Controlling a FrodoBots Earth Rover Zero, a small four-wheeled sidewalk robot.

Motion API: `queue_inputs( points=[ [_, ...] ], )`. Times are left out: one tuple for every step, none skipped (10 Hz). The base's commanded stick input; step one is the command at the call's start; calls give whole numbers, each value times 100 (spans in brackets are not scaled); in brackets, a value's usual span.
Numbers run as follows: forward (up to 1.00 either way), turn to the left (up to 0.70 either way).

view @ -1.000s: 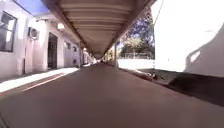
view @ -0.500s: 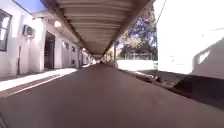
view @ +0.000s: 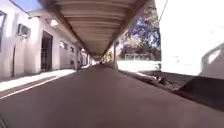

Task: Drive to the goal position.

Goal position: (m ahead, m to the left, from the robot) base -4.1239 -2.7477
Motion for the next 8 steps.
queue_inputs(
  points=[
    [70, 0],
    [70, 0],
    [70, 0],
    [70, 0],
    [70, 0],
    [70, 0],
    [70, 0],
    [70, 0]
  ],
)
